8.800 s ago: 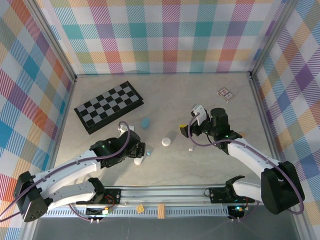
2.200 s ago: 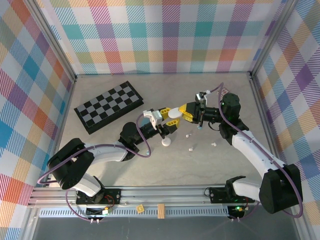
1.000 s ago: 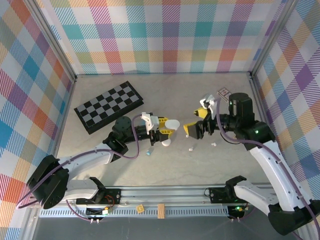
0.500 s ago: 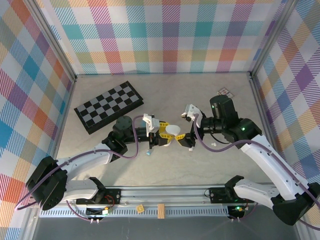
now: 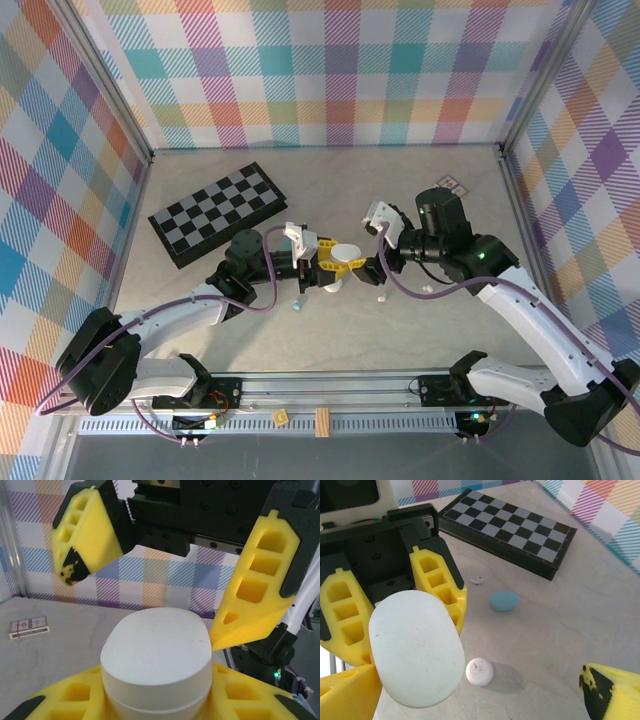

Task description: Insert the wireless bluetooth earbuds into the charging case

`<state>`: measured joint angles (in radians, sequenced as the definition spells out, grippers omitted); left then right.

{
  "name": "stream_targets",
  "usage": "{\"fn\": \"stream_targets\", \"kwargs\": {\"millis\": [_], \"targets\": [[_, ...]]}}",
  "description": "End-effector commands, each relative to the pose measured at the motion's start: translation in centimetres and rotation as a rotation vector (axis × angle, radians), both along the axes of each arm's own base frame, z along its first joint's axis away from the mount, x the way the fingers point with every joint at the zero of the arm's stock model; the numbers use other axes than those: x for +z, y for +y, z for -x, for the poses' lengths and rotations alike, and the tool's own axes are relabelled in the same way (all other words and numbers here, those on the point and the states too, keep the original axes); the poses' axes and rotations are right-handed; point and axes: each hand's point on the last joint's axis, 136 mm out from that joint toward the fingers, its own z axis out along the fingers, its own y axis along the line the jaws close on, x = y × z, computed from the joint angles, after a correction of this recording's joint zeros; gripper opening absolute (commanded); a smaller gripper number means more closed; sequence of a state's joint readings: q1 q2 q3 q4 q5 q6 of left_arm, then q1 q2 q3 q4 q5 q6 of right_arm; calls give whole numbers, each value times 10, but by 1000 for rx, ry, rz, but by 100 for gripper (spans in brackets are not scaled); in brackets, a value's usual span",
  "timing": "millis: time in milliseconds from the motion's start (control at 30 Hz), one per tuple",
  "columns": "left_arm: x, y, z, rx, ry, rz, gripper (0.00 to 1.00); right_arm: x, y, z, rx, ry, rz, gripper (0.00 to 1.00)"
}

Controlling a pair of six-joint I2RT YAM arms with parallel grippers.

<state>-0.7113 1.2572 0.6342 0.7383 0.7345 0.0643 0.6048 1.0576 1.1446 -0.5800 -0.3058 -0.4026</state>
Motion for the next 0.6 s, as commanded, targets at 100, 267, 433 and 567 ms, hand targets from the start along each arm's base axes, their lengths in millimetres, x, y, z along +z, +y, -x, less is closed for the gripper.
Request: {"fn": "stream_targets", "kwargs": {"millis": [100,267,433,567], "targets": [[12,0,14,-62,-53,25,34,51,-11,-26,-168,-120,-104,100],[14,1,16,-68,-59,30,34,58,-11,-29,-192,-110,-130,100],[16,3,17,-60,-62,38,34,59,-7,-21,-146,-90,-126,100],[13,4,14,-42,-60,35,34,70,-4,-4,-78,-93,-188,99]]}}
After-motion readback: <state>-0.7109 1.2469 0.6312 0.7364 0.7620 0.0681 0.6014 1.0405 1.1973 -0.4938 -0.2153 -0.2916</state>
